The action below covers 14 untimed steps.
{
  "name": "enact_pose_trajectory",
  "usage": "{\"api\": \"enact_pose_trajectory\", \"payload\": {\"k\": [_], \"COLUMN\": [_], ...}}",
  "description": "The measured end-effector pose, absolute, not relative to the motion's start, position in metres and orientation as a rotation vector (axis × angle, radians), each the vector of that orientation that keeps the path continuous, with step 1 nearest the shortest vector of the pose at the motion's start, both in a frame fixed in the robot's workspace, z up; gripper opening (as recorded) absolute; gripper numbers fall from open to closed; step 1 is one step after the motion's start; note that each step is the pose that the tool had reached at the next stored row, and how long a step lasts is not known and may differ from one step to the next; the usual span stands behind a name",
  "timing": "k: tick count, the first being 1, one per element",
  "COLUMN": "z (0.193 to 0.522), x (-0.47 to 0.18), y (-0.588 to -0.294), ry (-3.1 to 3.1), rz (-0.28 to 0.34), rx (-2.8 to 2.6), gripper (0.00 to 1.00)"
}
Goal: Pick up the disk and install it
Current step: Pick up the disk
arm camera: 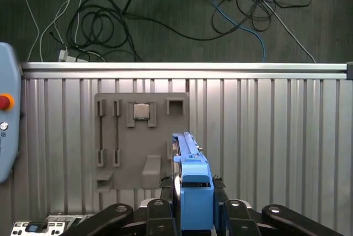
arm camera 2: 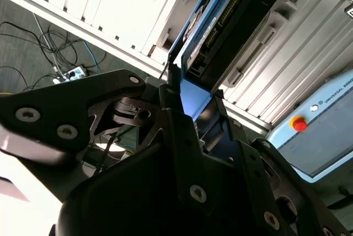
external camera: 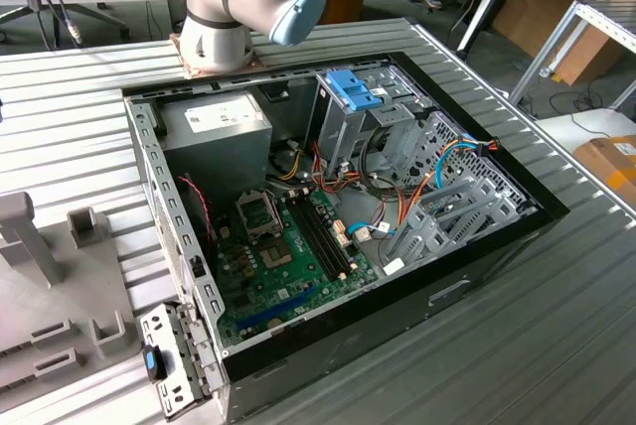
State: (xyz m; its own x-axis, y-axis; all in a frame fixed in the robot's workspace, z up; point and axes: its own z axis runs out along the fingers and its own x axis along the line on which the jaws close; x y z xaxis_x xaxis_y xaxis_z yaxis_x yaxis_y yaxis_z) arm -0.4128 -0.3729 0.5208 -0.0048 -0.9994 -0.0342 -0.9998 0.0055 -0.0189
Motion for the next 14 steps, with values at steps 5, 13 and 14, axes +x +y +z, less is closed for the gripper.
{"api": "enact_pose_trajectory", "payload": {"k": [5,13,14], "z": [0.521,0.521,0.521], "x": [-0.397,-0.366,-0.364], "y": [-0.372,-0.371,-0.370], "ry": [2.200,2.200,2.200], "rz": [0.017,0.017,0.016], "rx": [-2.189,-2.189,-2.189], "gripper": [0.36,0.36,0.36]}}
